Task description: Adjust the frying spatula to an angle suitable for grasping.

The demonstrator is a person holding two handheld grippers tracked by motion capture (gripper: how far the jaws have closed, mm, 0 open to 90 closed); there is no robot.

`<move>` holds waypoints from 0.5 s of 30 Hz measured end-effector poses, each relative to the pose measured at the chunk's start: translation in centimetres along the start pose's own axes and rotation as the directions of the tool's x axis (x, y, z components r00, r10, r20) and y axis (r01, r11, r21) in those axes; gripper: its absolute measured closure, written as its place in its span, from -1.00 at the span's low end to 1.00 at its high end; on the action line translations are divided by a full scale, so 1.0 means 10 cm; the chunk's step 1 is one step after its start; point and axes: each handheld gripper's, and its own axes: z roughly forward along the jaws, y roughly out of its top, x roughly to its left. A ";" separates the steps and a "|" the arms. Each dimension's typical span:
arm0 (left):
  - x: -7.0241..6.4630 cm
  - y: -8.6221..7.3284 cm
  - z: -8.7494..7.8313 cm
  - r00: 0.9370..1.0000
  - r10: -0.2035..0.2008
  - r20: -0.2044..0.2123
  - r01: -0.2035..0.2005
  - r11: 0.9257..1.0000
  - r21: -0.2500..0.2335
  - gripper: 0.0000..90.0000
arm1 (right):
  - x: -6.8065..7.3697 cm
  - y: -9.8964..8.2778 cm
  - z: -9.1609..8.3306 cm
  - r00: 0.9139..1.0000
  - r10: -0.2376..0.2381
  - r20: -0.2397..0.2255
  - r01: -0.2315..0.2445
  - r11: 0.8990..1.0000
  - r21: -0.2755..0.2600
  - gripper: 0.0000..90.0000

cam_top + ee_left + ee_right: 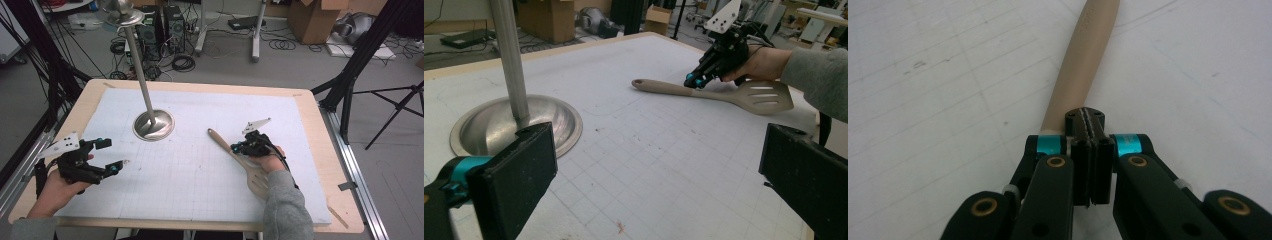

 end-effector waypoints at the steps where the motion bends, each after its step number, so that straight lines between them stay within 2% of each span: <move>1: 0.00 0.00 0.00 1.000 0.000 0.000 0.000 1.000 0.000 -0.94 | 0.02 0.00 0.00 1.000 -0.006 -0.017 0.006 1.000 0.004 1.00; 5: 0.00 0.01 -0.01 1.000 0.002 -0.002 -0.002 1.000 -0.001 -0.94 | 0.08 0.02 0.02 0.999 -0.029 -0.041 0.030 0.999 0.018 1.00; 6: -0.01 0.01 -0.02 1.000 0.003 -0.003 -0.003 1.000 -0.004 -0.94 | 0.11 0.03 0.02 0.997 -0.056 -0.052 0.057 0.998 0.028 1.00; 7: -0.01 0.01 -0.02 1.000 0.003 -0.003 -0.003 1.000 -0.004 -0.94 | 0.12 0.03 0.02 0.997 -0.060 -0.057 0.062 0.998 0.030 1.00; 13: 0.00 0.01 -0.02 1.000 0.004 -0.002 -0.004 1.000 -0.004 -0.94 | 0.13 0.05 0.02 0.993 -0.103 -0.055 0.105 0.994 0.036 1.00; 14: 0.00 0.01 -0.02 1.000 0.004 -0.002 -0.004 1.000 -0.003 -0.94 | 0.13 0.06 0.01 0.994 -0.109 -0.031 0.110 0.993 0.031 1.00; 15: 0.00 0.01 -0.02 1.000 0.003 -0.002 -0.003 1.000 -0.005 -0.94 | 0.13 0.06 0.01 0.994 -0.109 -0.031 0.110 0.993 0.031 1.00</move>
